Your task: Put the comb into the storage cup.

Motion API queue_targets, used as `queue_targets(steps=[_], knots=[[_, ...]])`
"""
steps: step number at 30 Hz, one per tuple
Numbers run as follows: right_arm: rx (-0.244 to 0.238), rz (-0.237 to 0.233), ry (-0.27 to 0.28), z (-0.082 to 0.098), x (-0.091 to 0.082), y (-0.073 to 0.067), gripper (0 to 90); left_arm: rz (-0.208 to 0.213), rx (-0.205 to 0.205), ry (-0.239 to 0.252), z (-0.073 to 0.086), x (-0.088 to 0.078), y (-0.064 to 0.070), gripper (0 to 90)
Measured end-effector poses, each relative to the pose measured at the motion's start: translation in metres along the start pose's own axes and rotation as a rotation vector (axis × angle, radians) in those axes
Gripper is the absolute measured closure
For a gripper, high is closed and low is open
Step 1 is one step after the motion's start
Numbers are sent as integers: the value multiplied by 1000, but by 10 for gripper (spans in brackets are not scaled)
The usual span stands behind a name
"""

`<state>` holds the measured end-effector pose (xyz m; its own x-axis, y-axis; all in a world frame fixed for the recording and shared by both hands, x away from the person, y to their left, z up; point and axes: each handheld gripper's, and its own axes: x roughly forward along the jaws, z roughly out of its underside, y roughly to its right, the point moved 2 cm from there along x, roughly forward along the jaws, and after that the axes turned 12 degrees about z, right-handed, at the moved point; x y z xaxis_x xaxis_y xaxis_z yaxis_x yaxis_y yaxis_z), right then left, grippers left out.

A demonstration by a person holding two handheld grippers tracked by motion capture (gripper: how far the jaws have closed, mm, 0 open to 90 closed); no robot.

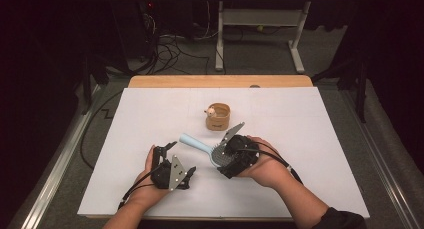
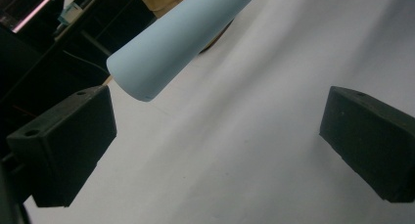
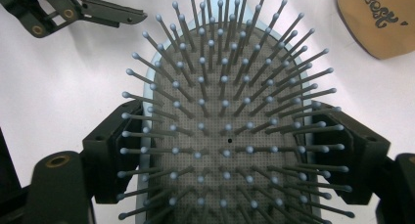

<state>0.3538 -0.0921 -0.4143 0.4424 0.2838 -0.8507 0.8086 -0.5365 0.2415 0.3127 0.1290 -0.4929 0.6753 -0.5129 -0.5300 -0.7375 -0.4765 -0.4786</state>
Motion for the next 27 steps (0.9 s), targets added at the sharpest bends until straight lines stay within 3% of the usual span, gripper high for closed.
queue_targets(steps=[3,7,14,27], knots=[[1,-1,1,-1,1,0,209,-40,14,-28,-1,-1,0,9],[-2,0,3,-1,2,0,209,-57,41,-72,0,1,2,9],[-10,-3,-1,-2,4,-2,209,-87,69,-83,0,0,3,12],[-27,-4,-6,-8,9,-7,209,-104,109,-94,-2,1,6,12]])
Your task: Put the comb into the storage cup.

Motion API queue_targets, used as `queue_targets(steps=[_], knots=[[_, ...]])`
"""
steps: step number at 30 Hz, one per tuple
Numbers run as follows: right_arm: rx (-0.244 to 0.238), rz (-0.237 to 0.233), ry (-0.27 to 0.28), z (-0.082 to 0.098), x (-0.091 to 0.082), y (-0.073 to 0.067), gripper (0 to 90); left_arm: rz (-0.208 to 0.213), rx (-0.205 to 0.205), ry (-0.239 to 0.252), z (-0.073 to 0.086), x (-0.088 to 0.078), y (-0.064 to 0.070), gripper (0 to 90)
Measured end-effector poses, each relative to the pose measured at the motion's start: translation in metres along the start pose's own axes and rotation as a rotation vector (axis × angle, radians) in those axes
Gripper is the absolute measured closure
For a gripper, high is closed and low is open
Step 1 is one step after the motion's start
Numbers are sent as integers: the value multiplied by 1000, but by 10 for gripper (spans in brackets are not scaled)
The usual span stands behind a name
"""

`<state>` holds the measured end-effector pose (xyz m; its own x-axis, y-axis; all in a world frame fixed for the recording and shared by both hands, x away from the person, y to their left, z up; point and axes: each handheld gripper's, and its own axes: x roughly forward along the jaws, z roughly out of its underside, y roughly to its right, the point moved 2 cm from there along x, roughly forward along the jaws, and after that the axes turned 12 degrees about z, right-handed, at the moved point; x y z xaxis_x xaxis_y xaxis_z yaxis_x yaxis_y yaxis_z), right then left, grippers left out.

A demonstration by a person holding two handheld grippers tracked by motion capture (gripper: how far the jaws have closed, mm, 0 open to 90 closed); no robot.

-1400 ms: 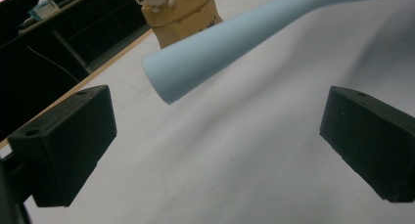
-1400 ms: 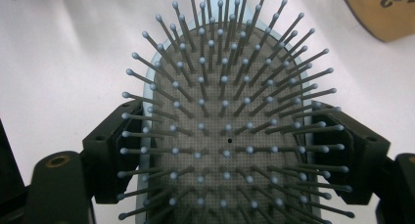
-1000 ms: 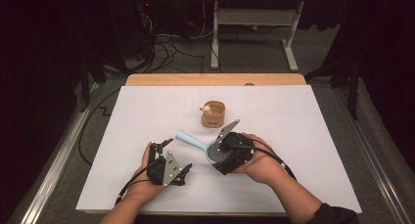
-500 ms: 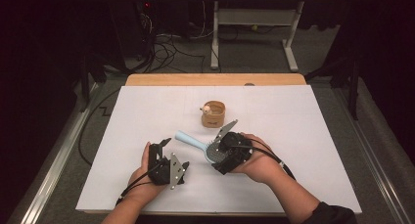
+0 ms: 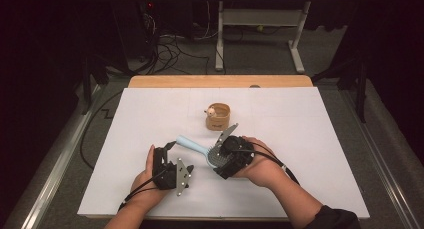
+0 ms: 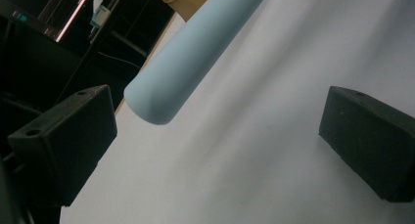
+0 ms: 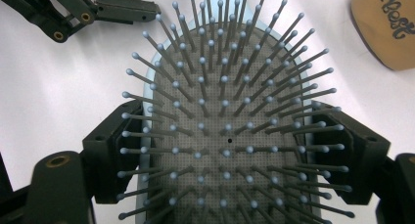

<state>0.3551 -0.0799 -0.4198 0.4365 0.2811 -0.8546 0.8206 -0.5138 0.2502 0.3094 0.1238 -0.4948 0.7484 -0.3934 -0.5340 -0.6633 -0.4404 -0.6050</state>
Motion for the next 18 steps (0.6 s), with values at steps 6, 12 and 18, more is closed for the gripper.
queue_targets(steps=[6,12,18], knots=[[-9,-5,-7,-3,2,-2,209,1,19,5,-1,0,2,12],[-16,-19,-5,-7,5,-6,208,4,35,5,-3,1,4,16],[-26,-28,-7,-11,7,-9,209,26,41,9,-5,2,6,55]])
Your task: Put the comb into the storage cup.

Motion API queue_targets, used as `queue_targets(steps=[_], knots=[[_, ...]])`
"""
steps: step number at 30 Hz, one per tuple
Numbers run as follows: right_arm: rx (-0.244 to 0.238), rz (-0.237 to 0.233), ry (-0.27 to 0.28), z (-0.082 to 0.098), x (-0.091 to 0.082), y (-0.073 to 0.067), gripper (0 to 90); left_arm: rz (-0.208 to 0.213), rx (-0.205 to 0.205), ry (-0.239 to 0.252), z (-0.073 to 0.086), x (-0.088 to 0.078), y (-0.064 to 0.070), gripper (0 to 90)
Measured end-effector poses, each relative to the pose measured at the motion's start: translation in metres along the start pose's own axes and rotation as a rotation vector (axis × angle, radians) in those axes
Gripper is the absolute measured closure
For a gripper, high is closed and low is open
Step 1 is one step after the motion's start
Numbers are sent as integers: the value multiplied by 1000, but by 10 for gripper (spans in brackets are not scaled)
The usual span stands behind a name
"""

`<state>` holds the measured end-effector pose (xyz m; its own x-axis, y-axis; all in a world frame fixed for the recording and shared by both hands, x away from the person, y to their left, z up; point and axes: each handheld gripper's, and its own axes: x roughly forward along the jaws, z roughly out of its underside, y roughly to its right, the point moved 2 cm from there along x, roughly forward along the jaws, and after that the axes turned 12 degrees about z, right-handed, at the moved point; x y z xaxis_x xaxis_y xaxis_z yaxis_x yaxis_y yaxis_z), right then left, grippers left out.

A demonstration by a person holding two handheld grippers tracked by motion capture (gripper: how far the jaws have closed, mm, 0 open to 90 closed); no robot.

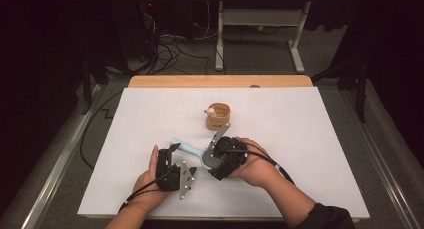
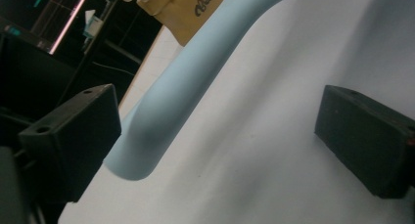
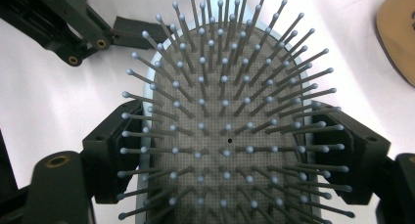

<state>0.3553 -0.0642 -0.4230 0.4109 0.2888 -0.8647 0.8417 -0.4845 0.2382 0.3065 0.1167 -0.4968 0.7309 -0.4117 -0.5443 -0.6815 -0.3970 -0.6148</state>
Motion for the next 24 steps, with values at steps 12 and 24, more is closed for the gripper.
queue_targets(steps=[12,24], knots=[[-17,-17,11,-11,7,-6,208,7,-10,15,-1,0,-1,75],[-32,-31,4,-16,14,-10,208,23,-12,22,-1,-2,-2,149]])
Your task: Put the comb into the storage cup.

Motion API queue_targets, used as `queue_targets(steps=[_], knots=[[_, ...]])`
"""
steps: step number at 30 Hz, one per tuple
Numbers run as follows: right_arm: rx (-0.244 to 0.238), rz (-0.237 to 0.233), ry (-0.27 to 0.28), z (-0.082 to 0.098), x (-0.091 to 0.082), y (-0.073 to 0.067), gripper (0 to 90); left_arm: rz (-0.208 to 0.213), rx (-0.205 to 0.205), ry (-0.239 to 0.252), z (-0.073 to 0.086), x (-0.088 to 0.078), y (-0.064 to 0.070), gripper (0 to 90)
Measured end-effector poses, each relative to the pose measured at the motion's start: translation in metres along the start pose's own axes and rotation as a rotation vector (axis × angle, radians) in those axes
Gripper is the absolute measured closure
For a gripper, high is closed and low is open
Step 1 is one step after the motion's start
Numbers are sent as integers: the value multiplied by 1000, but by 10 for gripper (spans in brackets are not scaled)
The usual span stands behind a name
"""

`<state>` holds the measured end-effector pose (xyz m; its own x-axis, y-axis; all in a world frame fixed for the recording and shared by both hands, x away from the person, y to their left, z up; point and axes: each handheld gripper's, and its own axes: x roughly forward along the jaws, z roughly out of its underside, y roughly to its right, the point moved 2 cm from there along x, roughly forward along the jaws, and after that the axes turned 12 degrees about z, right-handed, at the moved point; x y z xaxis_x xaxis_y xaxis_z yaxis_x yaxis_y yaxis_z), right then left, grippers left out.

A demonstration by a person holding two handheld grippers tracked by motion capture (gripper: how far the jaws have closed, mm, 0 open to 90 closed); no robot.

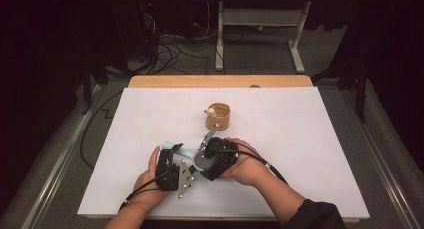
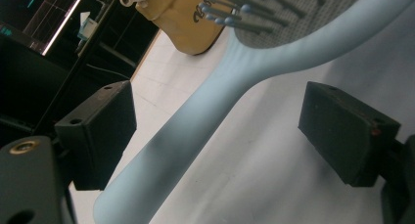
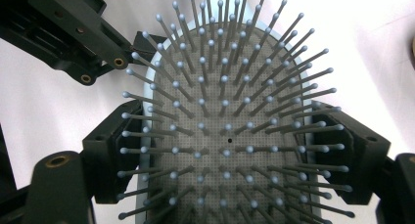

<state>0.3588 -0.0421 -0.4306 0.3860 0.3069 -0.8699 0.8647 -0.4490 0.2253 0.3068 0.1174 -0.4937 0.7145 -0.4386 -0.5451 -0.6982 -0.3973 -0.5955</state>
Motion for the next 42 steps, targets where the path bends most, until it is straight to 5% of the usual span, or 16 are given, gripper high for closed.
queue_targets(steps=[19,31,42], knots=[[-5,-18,-3,-9,8,-4,208,-21,39,17,-1,0,2,167],[13,-26,5,-10,7,-2,208,-17,76,19,-1,-1,6,287],[20,-29,1,-10,6,-2,208,-30,151,20,-2,-4,10,435]])
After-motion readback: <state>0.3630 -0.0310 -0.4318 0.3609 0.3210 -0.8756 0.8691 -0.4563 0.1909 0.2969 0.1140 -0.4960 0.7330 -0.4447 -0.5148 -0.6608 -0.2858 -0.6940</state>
